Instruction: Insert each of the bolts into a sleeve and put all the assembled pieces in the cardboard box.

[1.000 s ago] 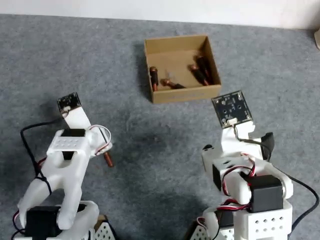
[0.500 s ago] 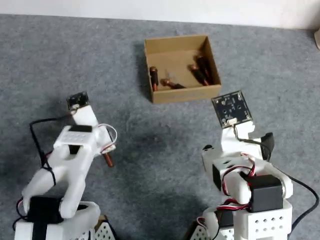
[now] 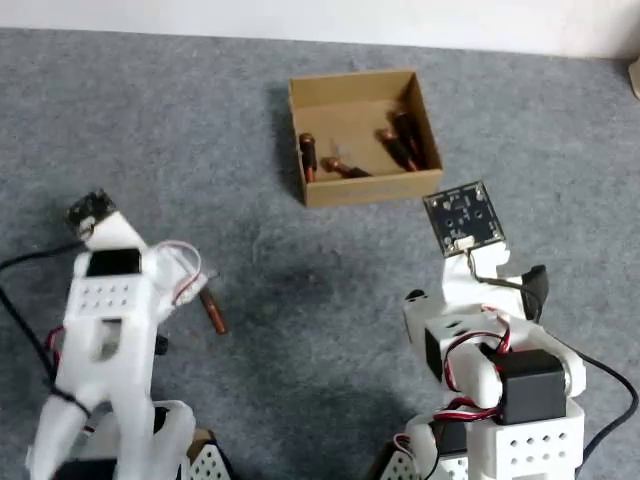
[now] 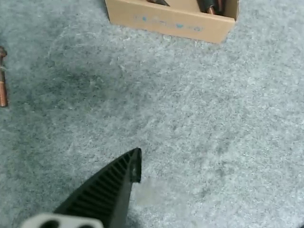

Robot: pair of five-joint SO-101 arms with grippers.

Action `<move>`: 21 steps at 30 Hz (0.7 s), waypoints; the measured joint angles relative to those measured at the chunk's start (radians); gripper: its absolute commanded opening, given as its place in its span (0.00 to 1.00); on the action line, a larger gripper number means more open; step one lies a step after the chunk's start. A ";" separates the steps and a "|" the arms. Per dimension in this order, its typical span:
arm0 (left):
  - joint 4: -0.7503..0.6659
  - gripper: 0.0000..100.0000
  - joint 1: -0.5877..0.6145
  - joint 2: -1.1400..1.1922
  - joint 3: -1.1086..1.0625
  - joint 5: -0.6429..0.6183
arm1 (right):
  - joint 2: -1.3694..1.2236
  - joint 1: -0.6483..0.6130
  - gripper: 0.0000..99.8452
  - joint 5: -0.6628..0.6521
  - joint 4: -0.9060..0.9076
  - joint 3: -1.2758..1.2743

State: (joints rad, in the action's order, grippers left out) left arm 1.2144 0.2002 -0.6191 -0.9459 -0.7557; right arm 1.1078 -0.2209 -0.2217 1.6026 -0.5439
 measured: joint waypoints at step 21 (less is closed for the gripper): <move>-0.080 0.32 0.307 -0.321 -0.385 -0.003 | 0.000 0.000 0.51 0.000 0.000 0.000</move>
State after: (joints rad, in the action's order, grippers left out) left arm 1.1347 0.5071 -0.9398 -1.3311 -0.7587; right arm 1.1078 -0.2209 -0.2217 1.6026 -0.5439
